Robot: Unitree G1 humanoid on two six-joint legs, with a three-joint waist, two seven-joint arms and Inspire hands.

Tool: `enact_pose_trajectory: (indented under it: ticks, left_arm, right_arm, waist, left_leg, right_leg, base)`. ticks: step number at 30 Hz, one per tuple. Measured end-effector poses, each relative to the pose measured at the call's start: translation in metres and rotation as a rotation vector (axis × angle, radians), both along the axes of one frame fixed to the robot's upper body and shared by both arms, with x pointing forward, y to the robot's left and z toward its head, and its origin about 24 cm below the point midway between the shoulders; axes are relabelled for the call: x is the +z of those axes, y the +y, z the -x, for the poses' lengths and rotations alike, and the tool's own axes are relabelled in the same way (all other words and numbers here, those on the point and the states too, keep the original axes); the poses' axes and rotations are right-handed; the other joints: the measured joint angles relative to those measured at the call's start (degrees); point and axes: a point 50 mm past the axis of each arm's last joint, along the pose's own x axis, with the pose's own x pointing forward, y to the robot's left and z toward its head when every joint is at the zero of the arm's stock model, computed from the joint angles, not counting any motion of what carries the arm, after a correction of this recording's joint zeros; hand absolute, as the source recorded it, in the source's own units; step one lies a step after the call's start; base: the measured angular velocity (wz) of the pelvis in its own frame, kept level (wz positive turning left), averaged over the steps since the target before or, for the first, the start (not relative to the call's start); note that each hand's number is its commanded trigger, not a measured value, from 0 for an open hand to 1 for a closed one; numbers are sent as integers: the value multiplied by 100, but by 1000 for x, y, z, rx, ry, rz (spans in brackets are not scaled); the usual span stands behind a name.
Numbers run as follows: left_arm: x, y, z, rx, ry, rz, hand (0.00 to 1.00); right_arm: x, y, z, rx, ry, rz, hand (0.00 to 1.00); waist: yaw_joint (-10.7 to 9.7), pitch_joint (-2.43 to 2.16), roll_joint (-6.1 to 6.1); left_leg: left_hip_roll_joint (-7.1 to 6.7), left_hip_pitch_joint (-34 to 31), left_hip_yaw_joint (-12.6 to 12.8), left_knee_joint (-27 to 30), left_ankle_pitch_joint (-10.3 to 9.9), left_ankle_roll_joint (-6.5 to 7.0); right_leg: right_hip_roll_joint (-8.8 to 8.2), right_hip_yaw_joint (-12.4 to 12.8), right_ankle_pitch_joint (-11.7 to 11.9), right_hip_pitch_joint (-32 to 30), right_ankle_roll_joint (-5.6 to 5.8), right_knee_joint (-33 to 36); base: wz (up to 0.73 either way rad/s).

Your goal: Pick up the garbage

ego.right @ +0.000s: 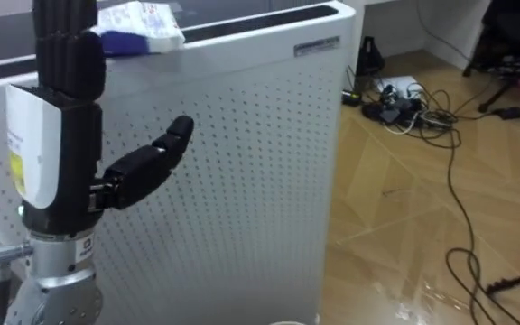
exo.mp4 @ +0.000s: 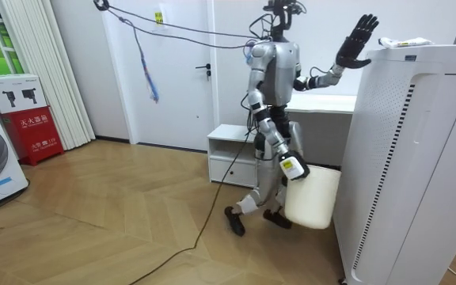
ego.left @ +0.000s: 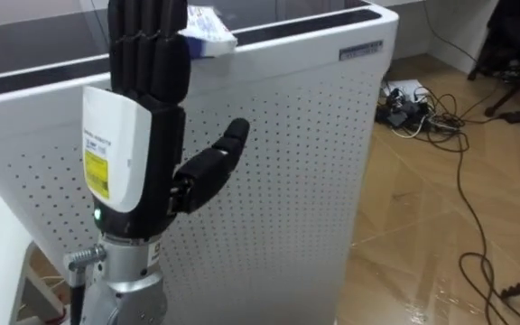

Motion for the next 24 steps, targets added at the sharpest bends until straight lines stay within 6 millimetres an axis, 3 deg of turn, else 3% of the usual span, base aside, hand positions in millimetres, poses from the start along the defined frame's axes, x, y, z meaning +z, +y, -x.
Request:
enact_pose_trajectory:
  ticks: [2, 4, 5, 6, 7, 8, 11, 18, 19, 21, 24]
  left_arm:
    - [5, 0, -1, 1, -21, -17, 0]
    - [10, -1, -2, -1, -41, -14, 0]
    - [12, -1, -2, -4, -52, -13, 0]
    - [15, -1, 0, -10, -65, -15, 0]
    - [16, -2, 1, -14, -73, -17, 0]
    - [20, -5, 5, -26, -102, -32, 0]
    - [34, -6, 16, -44, -188, -74, 0]
    - [55, -3, 30, 16, -311, -169, 0]
    - [55, -3, 30, 15, -313, -175, 67]
    - [56, -2, 31, 19, -306, -205, 100]
    - [55, -2, 30, 25, -277, -228, 100]
  right_arm:
    - [1, 1, -1, 8, -5, -7, 100]
    - [0, 1, 0, 8, -1, -6, 100]
    - [0, 1, -1, 9, -2, -3, 100]
    - [0, 1, -1, 21, 0, 4, 100]
    - [0, 2, 0, 27, 4, 8, 100]
    - [-1, 1, 2, 29, 14, 14, 100]
    - [-2, 1, 2, 29, 22, 15, 100]
    - [-1, 2, -1, 50, 23, 4, 100]
    - [-1, 2, -1, 55, 23, 6, 100]
    - [-1, 3, -2, 89, 27, 12, 100]
    - [-1, 4, -1, 115, 32, 20, 100]
  waist:
    - [-3, 0, 50]
    - [-54, 1, 62]
    - [-131, 2, 58]
    - [-151, 3, 37]
    - [-168, -1, 26]
    - [-153, -23, 47]
    - [-48, -25, 49]
    - [198, -42, 67]
    - [198, -42, 67]
    - [210, -42, 58]
    - [265, -42, 59]
  left_leg:
    - [21, 72, -145, -129, 4, 4]
    - [31, 173, -306, -230, 4, -2]
    - [22, 238, -417, -284, 1, -18]
    - [-10, 305, -513, -331, -23, -61]
    - [-30, 333, -586, -341, -30, -79]
    - [-30, 398, -722, -456, -16, -131]
    - [42, 509, -858, -638, 50, -241]
    - [119, 760, -946, -975, 106, -334]
    - [117, 768, -978, -986, 107, -336]
    - [114, 866, -999, -1086, 109, -337]
    - [108, 1013, -1000, -1177, 110, -337]
  right_leg:
    - [71, -49, -239, -299, -3, -293]
    - [182, -10, -254, -454, -24, -1070]
    - [236, 14, -77, -471, -44, -1704]
    - [311, 51, 439, -514, -6, -2183]
    - [344, 111, 668, -519, 133, -2256]
    - [409, 119, 670, -394, 118, -2352]
    - [522, 14, 708, -137, 58, -2736]
    - [603, -223, 721, 201, 36, -3120]
    - [603, -255, 721, 219, 36, -3132]
    - [608, -317, 725, 355, 29, -3263]
    - [613, -344, 737, 536, 18, -3408]
  base:
    - [14]
    - [41]
    - [52]
    - [58]
    - [56]
    - [44]
    - [26]
    - [11]
    - [21]
    - [13]
    - [1]
